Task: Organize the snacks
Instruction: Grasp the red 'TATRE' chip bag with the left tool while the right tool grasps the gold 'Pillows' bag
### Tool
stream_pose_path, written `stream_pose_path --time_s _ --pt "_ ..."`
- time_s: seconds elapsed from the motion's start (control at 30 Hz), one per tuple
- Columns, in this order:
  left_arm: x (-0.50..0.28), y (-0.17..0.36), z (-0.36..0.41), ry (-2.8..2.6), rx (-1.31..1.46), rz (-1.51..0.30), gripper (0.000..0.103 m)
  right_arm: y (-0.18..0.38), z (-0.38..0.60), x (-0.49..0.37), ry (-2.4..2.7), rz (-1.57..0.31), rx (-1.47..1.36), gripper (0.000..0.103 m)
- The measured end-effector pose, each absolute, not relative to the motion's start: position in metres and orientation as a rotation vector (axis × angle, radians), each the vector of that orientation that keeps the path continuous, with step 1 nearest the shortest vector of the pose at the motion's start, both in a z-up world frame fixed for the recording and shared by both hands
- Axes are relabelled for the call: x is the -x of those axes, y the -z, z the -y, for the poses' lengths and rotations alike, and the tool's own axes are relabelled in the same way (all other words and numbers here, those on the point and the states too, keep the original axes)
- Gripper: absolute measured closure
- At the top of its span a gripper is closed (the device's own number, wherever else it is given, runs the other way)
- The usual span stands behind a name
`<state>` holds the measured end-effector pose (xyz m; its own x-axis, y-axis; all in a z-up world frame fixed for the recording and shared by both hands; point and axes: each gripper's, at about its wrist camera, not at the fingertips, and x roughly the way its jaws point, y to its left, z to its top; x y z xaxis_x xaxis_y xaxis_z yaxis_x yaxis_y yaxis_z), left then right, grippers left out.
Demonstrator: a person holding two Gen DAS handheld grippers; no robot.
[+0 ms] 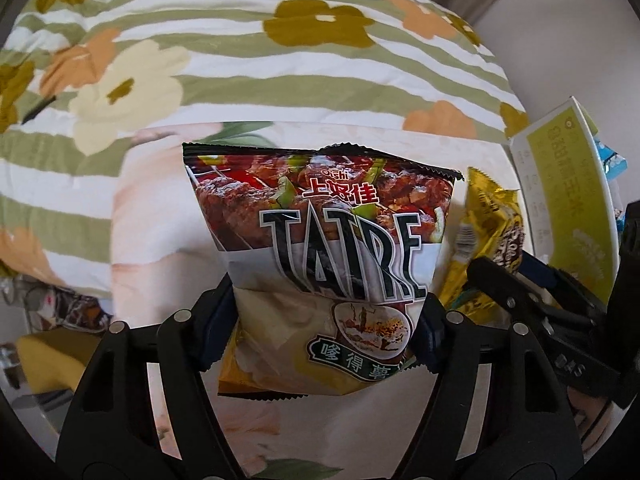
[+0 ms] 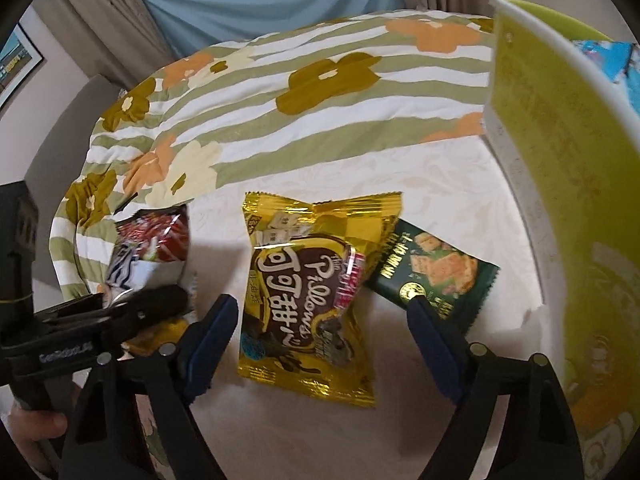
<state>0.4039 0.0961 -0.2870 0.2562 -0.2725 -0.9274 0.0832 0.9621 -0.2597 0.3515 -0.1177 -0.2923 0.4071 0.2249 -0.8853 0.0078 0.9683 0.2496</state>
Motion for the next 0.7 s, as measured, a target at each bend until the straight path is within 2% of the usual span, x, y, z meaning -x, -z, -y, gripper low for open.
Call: stream_pose_path --time_s 0.17,0.47,0.7 --pt "-0.396 0.287 -0.109 0.208 0.153 -1.286 0.033 0.303 0.104 -0.357 -0.169 -1.170 -0.207 0.040" --pt "-0.385 0.285 -0.124 0.168 0.167 -1.273 0.035 0.306 0.087 -0.357 -0.206 -1.169 -0.148 0.056" --pt "-0.375 0.270 -0.130 0.169 0.165 -1.242 0.039 0.294 0.083 -0.349 -0.222 -1.147 -0.158 0.059"
